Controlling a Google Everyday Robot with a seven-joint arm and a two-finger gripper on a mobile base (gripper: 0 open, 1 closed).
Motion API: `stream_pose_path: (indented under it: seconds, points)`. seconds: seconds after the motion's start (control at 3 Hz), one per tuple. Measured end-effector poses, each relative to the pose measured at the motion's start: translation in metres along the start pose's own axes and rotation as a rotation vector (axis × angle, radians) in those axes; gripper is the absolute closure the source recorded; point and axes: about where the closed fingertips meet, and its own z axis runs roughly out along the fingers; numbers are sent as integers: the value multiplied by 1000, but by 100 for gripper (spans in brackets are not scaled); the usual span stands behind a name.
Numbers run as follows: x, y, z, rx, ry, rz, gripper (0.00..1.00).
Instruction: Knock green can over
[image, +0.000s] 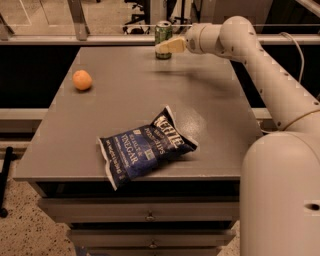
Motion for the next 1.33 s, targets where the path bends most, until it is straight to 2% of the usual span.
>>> stream_pose_path:
  seconds: [0.33,1.0,1.33]
  points:
    - [4,-13,15,-6,-3,4,0]
    - [-7,-3,49,-53,-7,8,0]
    - [-15,7,52,-84,5,21,15]
